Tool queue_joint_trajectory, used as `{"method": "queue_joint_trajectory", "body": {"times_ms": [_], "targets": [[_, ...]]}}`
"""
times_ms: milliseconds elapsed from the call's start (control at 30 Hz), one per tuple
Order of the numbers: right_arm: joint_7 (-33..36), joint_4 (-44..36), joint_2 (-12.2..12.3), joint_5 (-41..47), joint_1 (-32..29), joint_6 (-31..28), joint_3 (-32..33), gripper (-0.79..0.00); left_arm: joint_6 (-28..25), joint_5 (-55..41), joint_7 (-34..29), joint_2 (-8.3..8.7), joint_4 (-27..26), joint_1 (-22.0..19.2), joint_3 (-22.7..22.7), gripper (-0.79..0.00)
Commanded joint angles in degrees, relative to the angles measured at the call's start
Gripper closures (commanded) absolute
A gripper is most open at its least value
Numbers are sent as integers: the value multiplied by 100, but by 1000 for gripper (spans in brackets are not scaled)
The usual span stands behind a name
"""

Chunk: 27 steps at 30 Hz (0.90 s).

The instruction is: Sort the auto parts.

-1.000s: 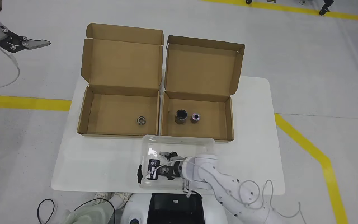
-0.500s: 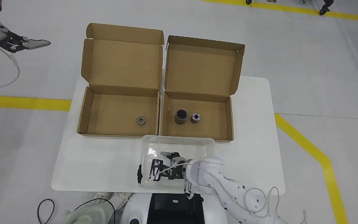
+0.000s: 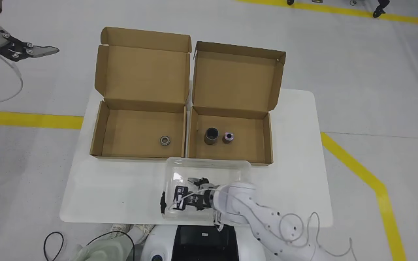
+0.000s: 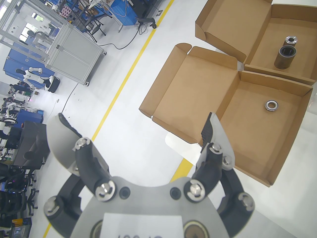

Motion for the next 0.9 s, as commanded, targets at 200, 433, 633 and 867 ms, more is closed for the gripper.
{"method": "queue_joint_trajectory", "body": {"times_ms": [200,433,633,867], "targets": [[-208,-273,32,-571,-218,899,135,-471,0,0,0,0,0,0,0,-785],[-510,-388,123,-469,-439,364,238,-533,0,0,0,0,0,0,0,-785],[-493,-219,94,-333,-318,265,208,-523,0,0,0,0,0,0,0,-785],[-588,-18,51,-310,-232,443,169,-434,0,0,0,0,0,0,0,-785]]}}
